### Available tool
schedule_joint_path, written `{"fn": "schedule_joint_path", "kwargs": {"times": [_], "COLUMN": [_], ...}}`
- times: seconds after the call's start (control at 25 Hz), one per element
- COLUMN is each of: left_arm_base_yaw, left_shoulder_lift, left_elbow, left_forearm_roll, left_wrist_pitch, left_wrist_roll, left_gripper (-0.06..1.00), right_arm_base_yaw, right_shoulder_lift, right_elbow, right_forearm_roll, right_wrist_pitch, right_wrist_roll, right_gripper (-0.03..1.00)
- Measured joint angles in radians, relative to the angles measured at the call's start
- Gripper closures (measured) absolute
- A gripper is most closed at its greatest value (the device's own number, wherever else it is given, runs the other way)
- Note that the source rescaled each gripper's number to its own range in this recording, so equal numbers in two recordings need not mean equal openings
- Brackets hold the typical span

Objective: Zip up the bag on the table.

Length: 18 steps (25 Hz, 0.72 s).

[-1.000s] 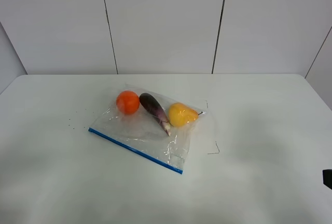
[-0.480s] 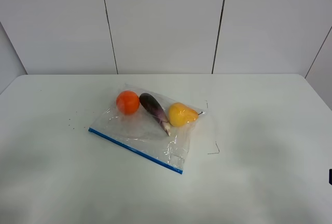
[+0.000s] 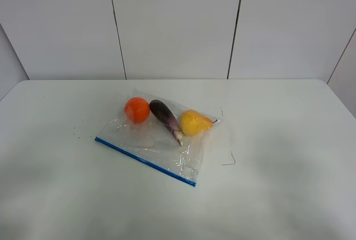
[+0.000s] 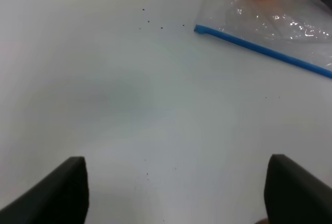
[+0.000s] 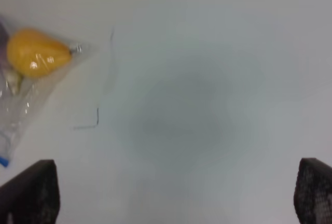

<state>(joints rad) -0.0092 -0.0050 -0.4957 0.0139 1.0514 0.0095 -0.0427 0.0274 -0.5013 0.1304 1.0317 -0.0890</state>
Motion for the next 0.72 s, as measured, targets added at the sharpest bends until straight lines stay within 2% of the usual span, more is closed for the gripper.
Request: {"fn": "schedule_joint_path", "kwargs": {"times": [0.72], "left_arm_base_yaw": [0.000], "left_shoulder_lift": [0.000], "left_elbow": [0.000], "left_forearm_roll": [0.000], "left_wrist_pitch": [0.000], "left_wrist_roll": [0.000], "left_gripper": [0.04], "right_arm_base_yaw": [0.000], "right_shoulder_lift": [-0.032], "right_elbow": [0.000], "right_forearm_roll": [-0.032], "right_wrist_pitch": [0.000], "right_wrist_roll": [0.000], "right_gripper": [-0.03]}}
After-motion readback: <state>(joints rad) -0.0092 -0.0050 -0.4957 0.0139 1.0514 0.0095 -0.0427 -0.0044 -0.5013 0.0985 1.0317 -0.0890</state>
